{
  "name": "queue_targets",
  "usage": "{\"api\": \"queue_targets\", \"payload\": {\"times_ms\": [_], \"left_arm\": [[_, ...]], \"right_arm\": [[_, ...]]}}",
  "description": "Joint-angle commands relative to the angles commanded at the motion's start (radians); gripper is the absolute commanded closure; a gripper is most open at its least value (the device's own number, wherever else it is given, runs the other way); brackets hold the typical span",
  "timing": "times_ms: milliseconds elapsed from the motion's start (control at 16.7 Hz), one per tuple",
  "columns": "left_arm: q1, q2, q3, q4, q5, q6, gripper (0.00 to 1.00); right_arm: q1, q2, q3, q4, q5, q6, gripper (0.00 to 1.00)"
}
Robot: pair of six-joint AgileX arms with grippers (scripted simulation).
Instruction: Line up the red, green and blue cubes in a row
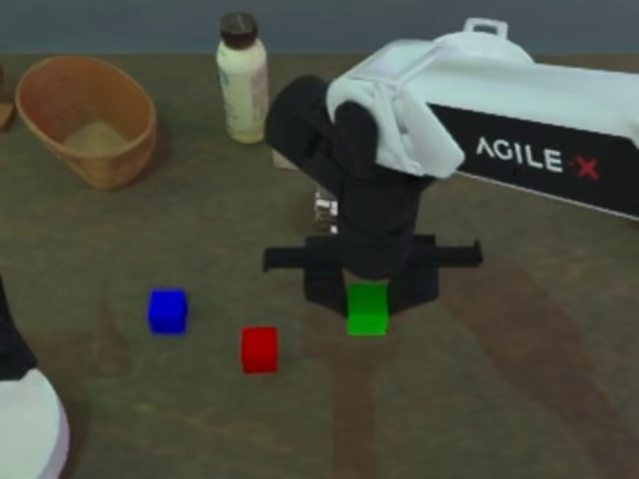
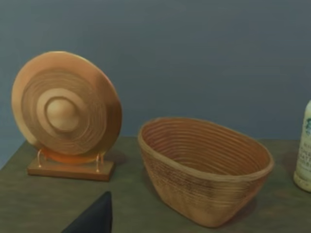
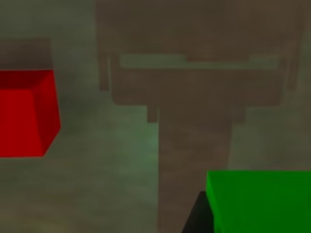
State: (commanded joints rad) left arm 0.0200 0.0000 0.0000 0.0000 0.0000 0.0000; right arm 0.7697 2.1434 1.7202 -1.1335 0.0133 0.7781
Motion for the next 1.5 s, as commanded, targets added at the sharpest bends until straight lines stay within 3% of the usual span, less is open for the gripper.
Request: {"api": "queue_targets", "payload": {"times_ms": [360,720,1020,1500], "left_arm": [[0.000,0.000,0.000,0.000,0.000,0.000,0.00],[0.000,0.000,0.000,0.000,0.000,0.000,0.00],[0.000,0.000,0.000,0.000,0.000,0.000,0.00],[0.000,0.000,0.000,0.000,0.000,0.000,0.00]], "right_arm": [[-0.001,0.008,-0.014,0.019,-0.001,0.003,1.00],[0.004,0.070,-0.137,0.213,0.000,0.007,1.00],[0.006,0.081,-0.156,0.239,0.001,0.008,1.00],[0.006,0.081,-0.156,0.239,0.001,0.008,0.40]]}}
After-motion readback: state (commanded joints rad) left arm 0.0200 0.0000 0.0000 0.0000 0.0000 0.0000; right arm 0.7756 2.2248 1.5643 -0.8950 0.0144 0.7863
